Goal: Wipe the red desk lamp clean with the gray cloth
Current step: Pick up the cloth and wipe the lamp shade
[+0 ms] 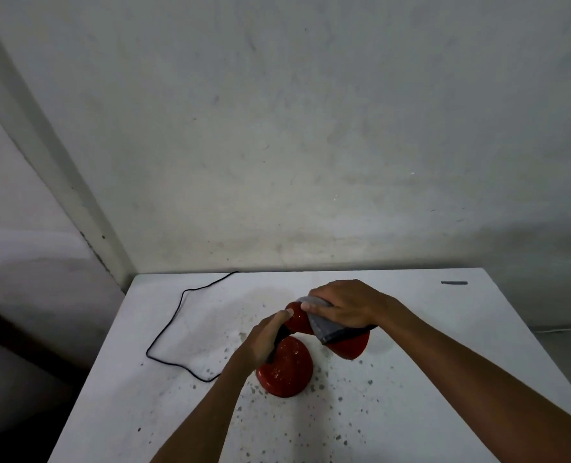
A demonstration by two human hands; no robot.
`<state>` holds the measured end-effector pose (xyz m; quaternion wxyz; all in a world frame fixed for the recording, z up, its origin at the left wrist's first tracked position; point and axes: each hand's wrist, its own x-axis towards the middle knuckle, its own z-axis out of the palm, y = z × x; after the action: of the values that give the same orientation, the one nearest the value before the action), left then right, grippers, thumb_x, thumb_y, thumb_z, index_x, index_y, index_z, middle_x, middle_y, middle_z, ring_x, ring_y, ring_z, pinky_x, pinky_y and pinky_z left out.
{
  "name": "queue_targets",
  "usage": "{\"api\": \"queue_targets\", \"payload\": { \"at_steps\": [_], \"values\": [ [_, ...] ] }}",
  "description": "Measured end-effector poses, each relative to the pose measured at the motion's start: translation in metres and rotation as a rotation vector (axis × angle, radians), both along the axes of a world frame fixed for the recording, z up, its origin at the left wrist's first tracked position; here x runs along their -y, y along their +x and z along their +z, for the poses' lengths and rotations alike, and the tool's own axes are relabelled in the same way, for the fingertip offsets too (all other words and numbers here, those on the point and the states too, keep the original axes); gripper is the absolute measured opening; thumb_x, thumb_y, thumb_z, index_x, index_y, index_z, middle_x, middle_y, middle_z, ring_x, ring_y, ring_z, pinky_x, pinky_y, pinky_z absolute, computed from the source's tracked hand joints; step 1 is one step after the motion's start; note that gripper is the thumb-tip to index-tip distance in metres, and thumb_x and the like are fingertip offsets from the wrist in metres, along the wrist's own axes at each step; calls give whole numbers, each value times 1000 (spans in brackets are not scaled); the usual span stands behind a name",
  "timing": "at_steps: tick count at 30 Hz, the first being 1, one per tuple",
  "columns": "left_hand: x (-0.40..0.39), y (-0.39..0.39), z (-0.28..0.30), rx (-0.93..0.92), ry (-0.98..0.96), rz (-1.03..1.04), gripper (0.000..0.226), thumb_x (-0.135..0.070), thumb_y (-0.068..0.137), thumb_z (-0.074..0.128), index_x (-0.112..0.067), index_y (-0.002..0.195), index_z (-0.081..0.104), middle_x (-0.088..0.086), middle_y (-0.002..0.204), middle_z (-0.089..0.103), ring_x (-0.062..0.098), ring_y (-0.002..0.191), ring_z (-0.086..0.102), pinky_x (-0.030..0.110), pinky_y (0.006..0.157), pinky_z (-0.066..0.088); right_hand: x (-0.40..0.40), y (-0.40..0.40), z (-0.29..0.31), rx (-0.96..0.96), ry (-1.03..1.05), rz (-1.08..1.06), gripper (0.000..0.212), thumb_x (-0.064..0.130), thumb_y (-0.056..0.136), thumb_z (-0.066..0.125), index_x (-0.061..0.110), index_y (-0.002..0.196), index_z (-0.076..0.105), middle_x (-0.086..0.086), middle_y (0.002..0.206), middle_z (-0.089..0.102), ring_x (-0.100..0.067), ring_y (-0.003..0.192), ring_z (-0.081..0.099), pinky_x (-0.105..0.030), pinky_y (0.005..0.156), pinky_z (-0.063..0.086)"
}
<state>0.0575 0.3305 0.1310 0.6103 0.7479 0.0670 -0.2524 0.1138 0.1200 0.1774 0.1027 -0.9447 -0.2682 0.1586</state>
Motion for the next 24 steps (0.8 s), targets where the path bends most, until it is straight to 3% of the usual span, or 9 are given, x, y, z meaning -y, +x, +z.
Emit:
{"api": "queue_targets", "payload": {
  "at_steps": [3,6,9,12,16,18,20,22,24],
  "values": [
    [1,-1,1,-33,6,0,43,-51,101,38,-22,129,53,-4,127,54,10,109,51,37,104,37,11,-8,-3,35,20,10,76,85,90,19,29,122,60,4,114,71,-17,98,67,-40,89,56],
    [2,-2,4,-7,-5,-26,31,-48,103,35,-29,112,57,-9,115,59,0,99,55,33,98,36,28,-10,-4,35,41,-22,81,88,88,16,32,133,55,6,126,68,-14,108,64,-39,92,55],
    [3,-2,4,1,-8,-16,32,-49,103,36,-29,112,59,-8,114,61,0,99,57,33,99,37,28,-10,-5,68,30,-53,88,91,84,9,33,130,56,7,124,68,-13,107,63,-38,90,55],
    [4,0,1,-3,12,-12,35,-53,101,36,-30,118,57,-3,122,59,11,107,56,41,108,38,9,-15,-11,174,28,-21,77,82,93,14,27,121,60,4,114,71,-16,98,65,-37,85,53],
    [1,1,2,18,8,-14,39,-50,102,37,-22,116,59,0,116,62,4,97,58,28,89,46,-5,-23,-16,293,75,12,70,74,98,20,22,123,60,2,111,72,-18,91,66,-36,83,52],
    [0,0,1,1,14,-6,47,-64,92,40,-27,117,57,-2,119,60,13,106,57,37,102,42,5,-25,-15,284,66,27,73,77,97,18,24,128,58,3,115,72,-16,96,66,-36,88,52],
    [0,0,-2,-12,30,-8,42,-68,88,41,-35,108,58,-8,116,60,14,108,55,42,107,38,22,-25,-13,256,59,5,76,80,95,18,26,133,56,6,124,69,-15,105,64,-34,92,51],
    [2,0,1,-12,31,-2,30,-61,97,40,-38,99,60,-14,105,63,9,102,56,39,103,38,34,-24,-11,224,62,-46,77,81,93,18,27,135,54,7,128,66,-14,110,62,-32,90,51],
    [3,-1,5,-3,31,-7,35,-58,98,39,-34,100,64,-15,103,67,5,99,59,35,97,37,34,-23,-11,213,45,-68,73,79,94,20,28,134,53,7,129,65,-15,111,61,-33,90,52]
  ]
}}
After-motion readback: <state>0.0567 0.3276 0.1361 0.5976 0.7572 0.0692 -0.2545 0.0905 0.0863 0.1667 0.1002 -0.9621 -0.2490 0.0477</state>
